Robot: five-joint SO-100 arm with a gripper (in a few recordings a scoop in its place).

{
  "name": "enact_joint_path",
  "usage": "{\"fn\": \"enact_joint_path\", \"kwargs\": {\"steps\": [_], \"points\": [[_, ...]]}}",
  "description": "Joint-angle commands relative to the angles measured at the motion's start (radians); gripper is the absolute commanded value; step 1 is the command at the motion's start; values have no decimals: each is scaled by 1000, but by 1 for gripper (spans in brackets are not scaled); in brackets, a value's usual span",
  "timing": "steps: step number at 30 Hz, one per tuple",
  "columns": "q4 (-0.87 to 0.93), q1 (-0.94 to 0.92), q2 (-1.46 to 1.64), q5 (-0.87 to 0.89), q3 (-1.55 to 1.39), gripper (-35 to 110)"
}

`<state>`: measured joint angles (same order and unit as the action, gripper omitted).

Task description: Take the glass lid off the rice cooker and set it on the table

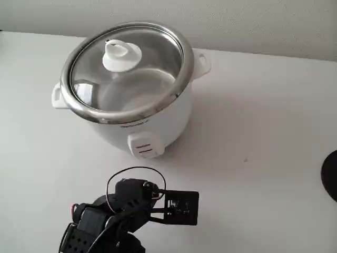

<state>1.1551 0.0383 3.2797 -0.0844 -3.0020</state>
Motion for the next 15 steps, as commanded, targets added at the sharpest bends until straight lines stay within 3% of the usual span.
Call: {"fn": "enact_joint_path", "kwargs": {"steps": [1,9,15], "points": [[2,6,11,2,0,0],[2,6,11,3,0,0],[-60,-106,9,-181,48,1]]}}
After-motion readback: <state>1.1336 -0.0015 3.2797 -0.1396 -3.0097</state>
